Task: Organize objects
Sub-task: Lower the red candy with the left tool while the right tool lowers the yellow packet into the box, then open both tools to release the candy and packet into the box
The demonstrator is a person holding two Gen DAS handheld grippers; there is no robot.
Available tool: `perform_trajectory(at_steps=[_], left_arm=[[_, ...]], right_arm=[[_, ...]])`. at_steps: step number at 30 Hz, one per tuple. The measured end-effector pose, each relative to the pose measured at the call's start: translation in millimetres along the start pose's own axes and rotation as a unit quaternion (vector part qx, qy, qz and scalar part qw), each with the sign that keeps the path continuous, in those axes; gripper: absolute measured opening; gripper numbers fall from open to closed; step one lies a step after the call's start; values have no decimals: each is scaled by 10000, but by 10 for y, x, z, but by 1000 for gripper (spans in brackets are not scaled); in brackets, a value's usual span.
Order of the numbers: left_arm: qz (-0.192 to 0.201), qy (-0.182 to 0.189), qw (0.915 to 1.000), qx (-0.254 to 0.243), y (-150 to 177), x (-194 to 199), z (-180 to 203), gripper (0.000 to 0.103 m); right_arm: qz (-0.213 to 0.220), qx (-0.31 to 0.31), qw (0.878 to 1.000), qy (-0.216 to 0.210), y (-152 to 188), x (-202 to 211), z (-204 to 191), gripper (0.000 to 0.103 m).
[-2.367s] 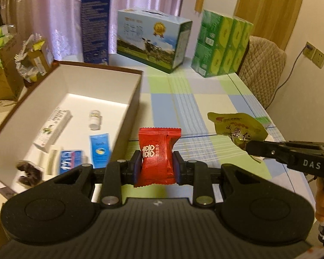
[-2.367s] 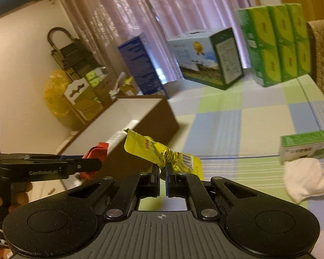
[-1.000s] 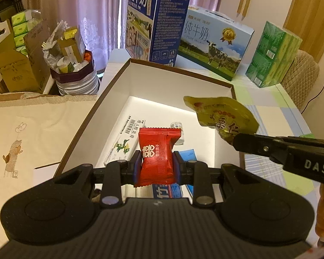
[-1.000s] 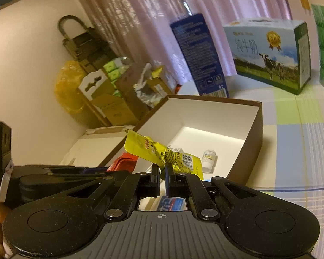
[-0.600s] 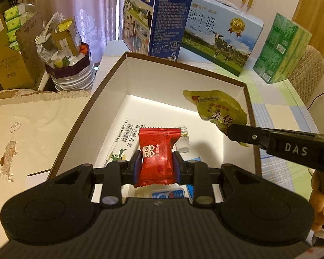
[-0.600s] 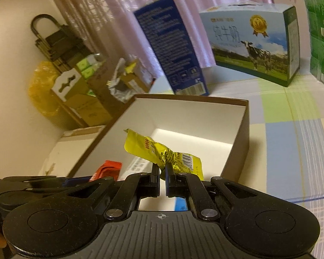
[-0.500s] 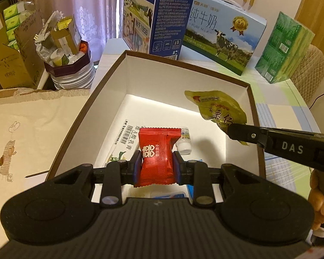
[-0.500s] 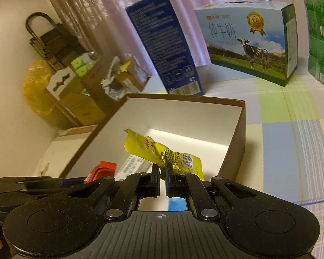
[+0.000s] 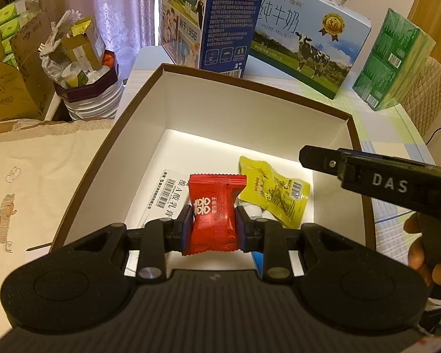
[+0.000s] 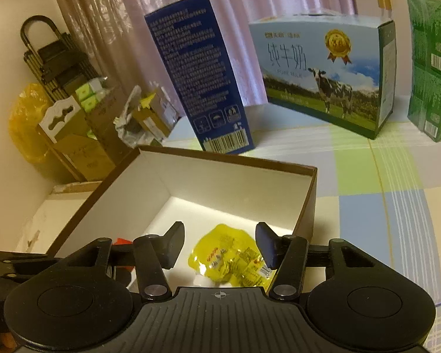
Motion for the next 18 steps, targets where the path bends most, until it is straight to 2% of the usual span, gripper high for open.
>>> perform_trajectory(at_steps=[9, 14, 16, 18], left_arm=[[-38, 15, 10000, -45, -19, -81, 47, 26], [104, 24, 9999, -77, -57, -94, 74, 27], [203, 18, 9997, -93, -82, -90, 81, 49], [304, -57, 9995, -61, -104, -74, 69, 57]], right_arm=[[-144, 189, 9997, 2, -1, 7, -29, 53], [-168, 281, 9994, 70, 6, 16, -44, 55], [-193, 333, 9992, 72, 5, 19, -55, 56], [-195, 378, 9991, 87, 4, 35, -66, 59]])
Point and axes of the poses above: each gripper's, at about its wrist camera, not at the fingertips, and x roughly against the way its jaws point, z to its right, y to its underside, the point moved 3 cm from there along -x, roughly the way its jaws point, and after that the axes turned 13 degrees about -y, right-handed, at the moved point
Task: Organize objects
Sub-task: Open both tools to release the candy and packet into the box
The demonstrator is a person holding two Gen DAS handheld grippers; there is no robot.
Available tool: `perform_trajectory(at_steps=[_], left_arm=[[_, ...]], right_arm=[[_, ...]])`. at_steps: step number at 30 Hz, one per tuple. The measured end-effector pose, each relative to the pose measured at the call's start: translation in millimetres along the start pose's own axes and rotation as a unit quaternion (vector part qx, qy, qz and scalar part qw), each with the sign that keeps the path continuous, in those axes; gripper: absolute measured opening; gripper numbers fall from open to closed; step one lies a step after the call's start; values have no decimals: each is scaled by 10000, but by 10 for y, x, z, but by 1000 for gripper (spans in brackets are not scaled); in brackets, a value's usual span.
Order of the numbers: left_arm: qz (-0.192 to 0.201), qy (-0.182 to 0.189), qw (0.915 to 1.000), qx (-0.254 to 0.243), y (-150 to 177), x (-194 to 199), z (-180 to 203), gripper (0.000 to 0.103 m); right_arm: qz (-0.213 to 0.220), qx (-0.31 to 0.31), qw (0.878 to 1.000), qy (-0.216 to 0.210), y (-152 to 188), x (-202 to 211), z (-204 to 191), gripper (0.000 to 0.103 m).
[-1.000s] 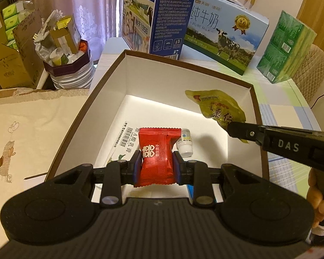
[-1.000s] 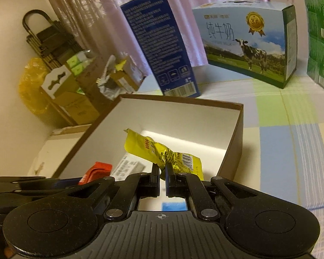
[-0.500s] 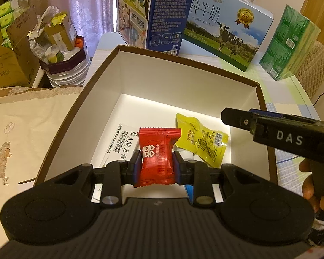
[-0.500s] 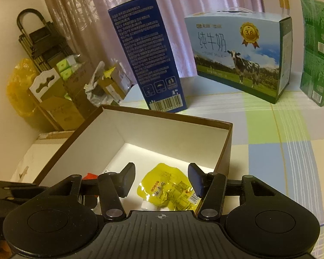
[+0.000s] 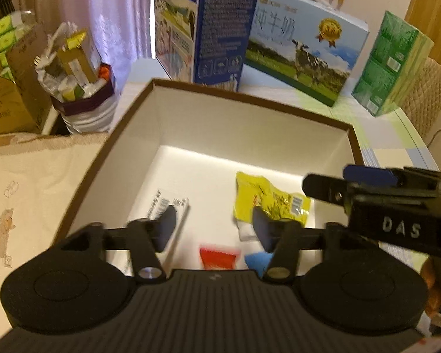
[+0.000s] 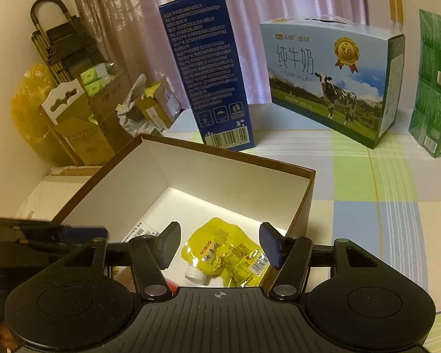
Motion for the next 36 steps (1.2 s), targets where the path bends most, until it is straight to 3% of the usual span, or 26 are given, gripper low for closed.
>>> perform_trajectory(at_steps=[9, 36], left_arm=[[26, -89, 9999, 124, 3, 95, -117, 65], [197, -117, 9989, 407, 384, 840, -299, 74]], right_arm=[[14, 99, 9999, -21, 26, 118, -82, 68], [157, 142, 9997, -97, 342, 798, -443, 75]])
Point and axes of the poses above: each gripper's, at about its wrist camera, not at the fingertips, and x roughly against the way its jaws point, z to its right, y to its underside, the point moved 3 cm from there along -x, roughly the way its jaws point, and after that the axes turned 13 degrees about -y, right-handed, at the moved point
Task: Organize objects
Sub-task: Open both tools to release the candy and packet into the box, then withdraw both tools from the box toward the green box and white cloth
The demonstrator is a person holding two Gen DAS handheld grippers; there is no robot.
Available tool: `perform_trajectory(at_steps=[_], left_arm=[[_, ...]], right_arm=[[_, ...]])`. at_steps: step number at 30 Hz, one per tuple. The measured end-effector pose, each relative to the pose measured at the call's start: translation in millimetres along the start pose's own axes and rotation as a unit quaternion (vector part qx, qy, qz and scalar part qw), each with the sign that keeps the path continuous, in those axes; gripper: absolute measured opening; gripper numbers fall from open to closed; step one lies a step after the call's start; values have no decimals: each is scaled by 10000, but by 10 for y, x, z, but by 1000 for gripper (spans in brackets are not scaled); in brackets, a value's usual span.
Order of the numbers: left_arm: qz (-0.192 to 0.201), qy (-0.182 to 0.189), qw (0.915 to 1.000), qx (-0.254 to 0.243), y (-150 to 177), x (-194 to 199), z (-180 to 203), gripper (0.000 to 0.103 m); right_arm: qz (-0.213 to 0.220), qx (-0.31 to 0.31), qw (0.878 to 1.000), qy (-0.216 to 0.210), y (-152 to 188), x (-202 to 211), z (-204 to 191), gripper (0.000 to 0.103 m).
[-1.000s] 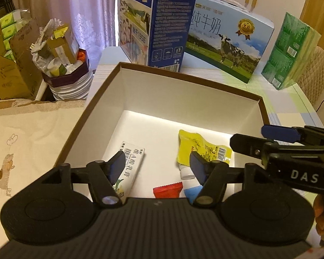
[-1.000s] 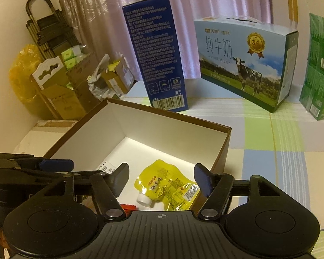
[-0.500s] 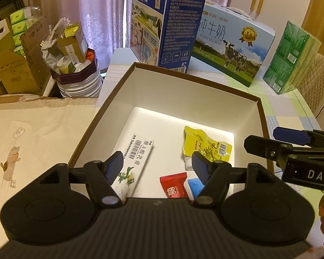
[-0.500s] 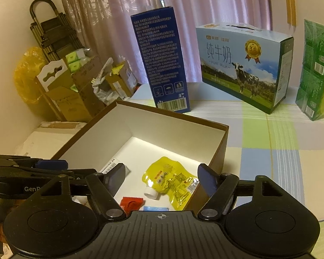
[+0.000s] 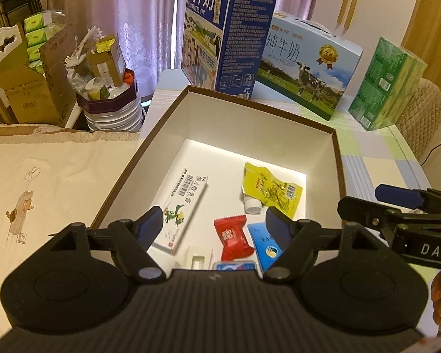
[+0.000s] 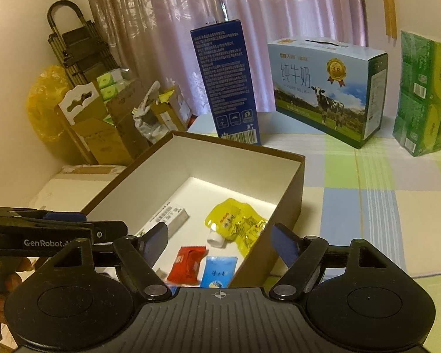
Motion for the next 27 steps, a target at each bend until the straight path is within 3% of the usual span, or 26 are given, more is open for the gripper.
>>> perform_trajectory(at_steps=[7, 14, 27], left_arm=[[78, 60, 9999, -30, 123, 271, 41, 81], [118, 136, 9998, -49, 280, 537, 148, 82], [36, 390, 9985, -392, 611, 861, 671, 82]], right_arm=[[50, -14, 10000, -65, 124, 244, -83, 76], [86, -77, 9999, -129, 242, 515, -107, 76], [61, -368, 9993, 57, 565, 1101, 167, 76]])
Point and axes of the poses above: each gripper's, at about its wrist camera, not at the fingertips, and x roughly against the way its jaws point, z to its right, y to its underside, the point moved 3 cm from there along -x, roughly the way its jaws point, and after that the axes turned 13 degrees about -y, right-handed, at the moved point
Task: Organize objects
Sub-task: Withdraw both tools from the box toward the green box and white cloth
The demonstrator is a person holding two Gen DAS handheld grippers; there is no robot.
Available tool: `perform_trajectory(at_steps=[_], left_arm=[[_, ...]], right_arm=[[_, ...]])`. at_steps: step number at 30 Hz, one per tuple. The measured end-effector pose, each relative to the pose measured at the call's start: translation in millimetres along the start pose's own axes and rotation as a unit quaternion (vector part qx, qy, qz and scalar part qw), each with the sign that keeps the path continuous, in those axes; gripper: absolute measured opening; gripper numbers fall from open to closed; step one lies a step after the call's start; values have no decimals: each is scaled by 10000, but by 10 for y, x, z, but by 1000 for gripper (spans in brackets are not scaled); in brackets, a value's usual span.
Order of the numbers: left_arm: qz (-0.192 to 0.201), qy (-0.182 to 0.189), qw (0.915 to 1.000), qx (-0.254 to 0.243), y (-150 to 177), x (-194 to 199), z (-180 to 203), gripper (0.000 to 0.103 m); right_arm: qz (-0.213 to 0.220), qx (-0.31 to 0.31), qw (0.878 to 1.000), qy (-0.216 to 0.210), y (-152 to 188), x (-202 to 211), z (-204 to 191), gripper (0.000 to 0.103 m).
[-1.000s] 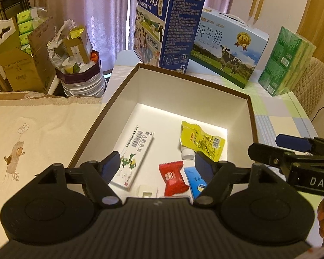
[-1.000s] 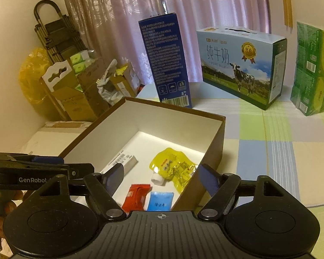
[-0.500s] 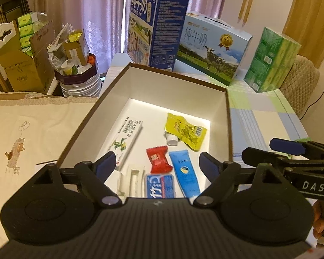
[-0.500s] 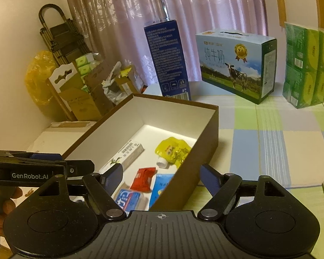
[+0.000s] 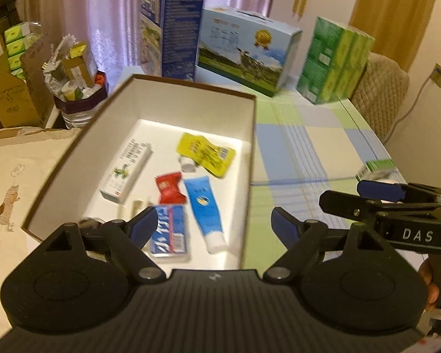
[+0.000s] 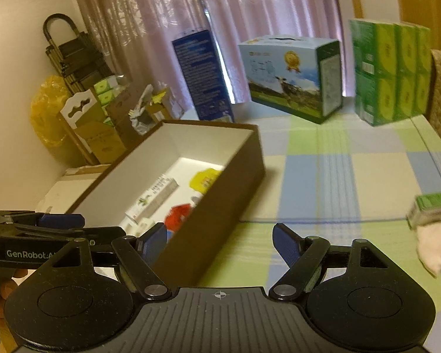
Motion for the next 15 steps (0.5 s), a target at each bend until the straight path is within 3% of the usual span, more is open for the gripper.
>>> perform_trajectory(at_steps=[15], left_arm=[[-122, 261, 9984, -492, 129, 3, 819, 82]], right_arm=[[-69, -505, 9977, 444, 259, 572, 681, 76]])
Point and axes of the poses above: each gripper's, at about its wrist camera, not at the fingertips, and x roughly against the way its jaws point, z to its right, y to its underside, the point moved 3 cm from there along -x, roughly the way its jaws point, and after that the axes turned 13 degrees about -y, right-handed, at the moved point
